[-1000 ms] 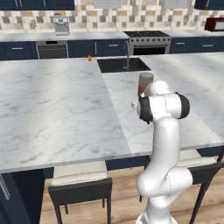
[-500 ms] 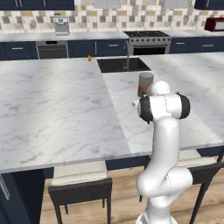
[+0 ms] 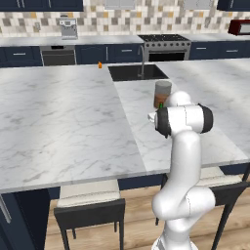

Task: Open the cabinet directly in front. Then move the beer and the mug to the dining counter with the jar on it.

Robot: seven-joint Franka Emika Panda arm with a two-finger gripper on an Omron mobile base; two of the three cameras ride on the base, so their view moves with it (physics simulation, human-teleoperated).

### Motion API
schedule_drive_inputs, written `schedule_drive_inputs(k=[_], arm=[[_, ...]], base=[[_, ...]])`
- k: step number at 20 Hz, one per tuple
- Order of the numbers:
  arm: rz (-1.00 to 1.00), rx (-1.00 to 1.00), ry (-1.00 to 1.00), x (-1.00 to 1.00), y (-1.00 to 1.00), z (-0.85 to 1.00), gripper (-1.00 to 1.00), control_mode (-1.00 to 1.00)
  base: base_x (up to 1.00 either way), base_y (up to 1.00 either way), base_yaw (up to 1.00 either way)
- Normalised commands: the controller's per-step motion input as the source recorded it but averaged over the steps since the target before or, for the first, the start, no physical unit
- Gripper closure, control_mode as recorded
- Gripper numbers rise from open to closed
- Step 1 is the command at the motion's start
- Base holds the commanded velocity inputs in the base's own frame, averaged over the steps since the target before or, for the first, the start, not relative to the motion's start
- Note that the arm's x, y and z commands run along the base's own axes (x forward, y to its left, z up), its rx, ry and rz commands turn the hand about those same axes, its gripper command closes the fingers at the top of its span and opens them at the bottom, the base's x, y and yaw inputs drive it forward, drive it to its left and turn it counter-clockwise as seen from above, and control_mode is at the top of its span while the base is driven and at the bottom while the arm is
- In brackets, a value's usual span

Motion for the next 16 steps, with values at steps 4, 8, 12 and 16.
schedule_drive_inputs(k=[4,8,12,16], arm=[[0.00,0.00,-0.10,0.00,0.00,-0.15,1.00,-1.00],[0.00,0.00,-0.12,0.00,0.00,-0.14,1.00,-1.00],[0.01,0.00,-0.17,0.00,0.00,-0.15,1.00,-1.00],[0.04,-0.02,-0.12,0.00,0.01,-0.20,1.00,-1.00]], base=[[0.00,0.00,0.00],[0.00,0.00,0.00],[0.00,0.00,0.00],[0.00,0.00,0.00]])
